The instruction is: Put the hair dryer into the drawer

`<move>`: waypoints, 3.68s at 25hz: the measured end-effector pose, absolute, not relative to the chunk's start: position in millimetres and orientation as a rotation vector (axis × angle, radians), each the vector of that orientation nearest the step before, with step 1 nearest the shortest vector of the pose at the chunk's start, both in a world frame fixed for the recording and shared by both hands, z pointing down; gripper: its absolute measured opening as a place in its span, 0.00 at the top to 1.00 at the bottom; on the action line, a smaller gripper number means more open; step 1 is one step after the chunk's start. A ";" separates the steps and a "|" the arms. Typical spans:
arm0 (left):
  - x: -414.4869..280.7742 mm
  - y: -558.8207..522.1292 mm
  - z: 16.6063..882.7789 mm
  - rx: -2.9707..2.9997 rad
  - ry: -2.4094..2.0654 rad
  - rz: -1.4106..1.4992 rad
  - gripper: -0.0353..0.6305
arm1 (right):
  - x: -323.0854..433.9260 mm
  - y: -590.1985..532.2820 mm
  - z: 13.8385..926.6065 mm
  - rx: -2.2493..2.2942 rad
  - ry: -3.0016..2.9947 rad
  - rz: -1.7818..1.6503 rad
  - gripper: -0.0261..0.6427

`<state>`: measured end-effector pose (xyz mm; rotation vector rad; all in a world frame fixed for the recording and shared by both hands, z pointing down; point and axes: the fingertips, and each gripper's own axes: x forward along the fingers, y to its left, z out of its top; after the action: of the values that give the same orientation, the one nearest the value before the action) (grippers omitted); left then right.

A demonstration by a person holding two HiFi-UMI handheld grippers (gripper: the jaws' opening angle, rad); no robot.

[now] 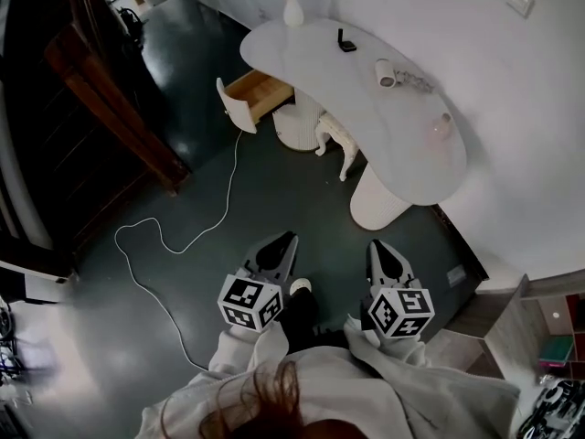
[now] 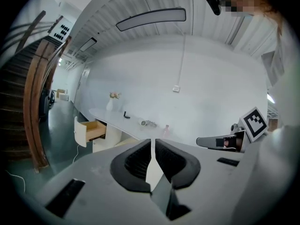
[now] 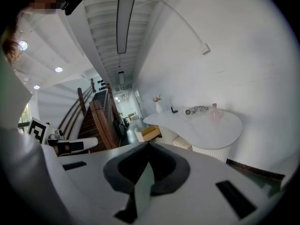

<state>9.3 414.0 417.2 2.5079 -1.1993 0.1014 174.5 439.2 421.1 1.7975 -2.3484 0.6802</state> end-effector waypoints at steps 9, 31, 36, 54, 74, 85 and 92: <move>-11.8 362.1 423.2 2.494 -1.180 0.097 0.89 | 153.9 387.4 425.3 1.799 -2.326 0.689 0.89; -43.2 318.7 445.4 2.468 -1.161 0.123 0.89 | 113.6 332.7 445.2 1.762 -2.336 0.725 0.89; -46.9 295.9 447.3 2.463 -1.188 0.125 0.89 | 115.7 304.8 447.6 1.754 -2.346 0.710 0.89; -43.8 119.7 437.8 2.422 -1.296 0.124 0.89 | 123.4 110.4 436.3 1.662 -2.422 0.705 0.89; 3.7 -22.2 443.7 2.416 -1.288 0.161 0.89 | 178.2 -26.0 450.9 1.681 -2.397 0.773 0.89; 47.7 -49.9 455.9 2.489 -1.176 0.223 0.89 | 215.0 -36.1 468.4 1.812 -2.340 0.846 0.89; 81.7 -73.8 460.7 2.570 -1.010 0.297 0.89 | 235.9 -49.3 478.0 1.935 -2.266 0.910 0.89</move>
<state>81.7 -73.8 460.7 2.5701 -1.0097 0.2966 235.9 -49.3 478.0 1.9352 -2.2662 0.9096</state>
